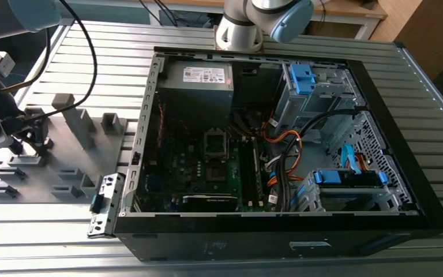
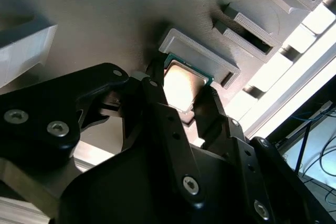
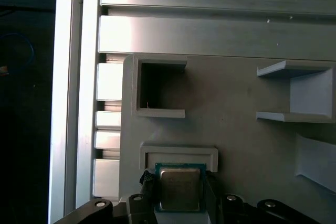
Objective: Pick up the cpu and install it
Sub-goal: 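Pick up the cpu and move it towards the insertion slot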
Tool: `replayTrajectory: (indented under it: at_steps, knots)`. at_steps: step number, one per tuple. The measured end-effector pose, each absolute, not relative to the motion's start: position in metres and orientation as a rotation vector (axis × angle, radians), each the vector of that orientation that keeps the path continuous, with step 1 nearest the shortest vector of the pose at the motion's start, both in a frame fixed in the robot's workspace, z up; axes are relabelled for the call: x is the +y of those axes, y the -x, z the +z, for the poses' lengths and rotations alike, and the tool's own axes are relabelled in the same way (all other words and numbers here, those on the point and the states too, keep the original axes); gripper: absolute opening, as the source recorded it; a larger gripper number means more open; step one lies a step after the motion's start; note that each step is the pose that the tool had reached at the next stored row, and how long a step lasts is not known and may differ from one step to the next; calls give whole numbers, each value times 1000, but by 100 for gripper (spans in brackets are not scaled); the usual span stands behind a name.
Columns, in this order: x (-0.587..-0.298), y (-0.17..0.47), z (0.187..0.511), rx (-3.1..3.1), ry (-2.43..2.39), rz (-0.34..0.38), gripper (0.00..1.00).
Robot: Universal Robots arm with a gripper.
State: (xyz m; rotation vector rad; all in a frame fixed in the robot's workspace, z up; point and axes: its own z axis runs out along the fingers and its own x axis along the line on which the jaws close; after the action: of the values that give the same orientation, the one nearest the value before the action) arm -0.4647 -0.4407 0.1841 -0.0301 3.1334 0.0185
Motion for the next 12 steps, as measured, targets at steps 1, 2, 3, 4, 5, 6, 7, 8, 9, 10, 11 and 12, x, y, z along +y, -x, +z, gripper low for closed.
replayTrajectory:
  at_steps: [1, 2, 3, 4, 5, 6, 7, 8, 9, 10, 11, 12]
  knots:
    - [-441, 465, 184, 3133, 30, 19, 47]
    - [-441, 465, 184, 3133, 30, 19, 47]
    - [-441, 465, 184, 3133, 30, 19, 47]
    - [-441, 465, 184, 3133, 30, 19, 47]
    - [-441, 465, 184, 3133, 30, 19, 47]
    - [-441, 465, 184, 3133, 30, 19, 47]
    - [-441, 465, 184, 3133, 30, 19, 47]
    - [-441, 465, 184, 3133, 30, 19, 47]
    - [-441, 465, 184, 3133, 30, 19, 47]
    - [-441, 465, 184, 3133, 30, 19, 47]
    - [-441, 465, 185, 3133, 30, 19, 47]
    - [-441, 465, 186, 3133, 30, 19, 47]
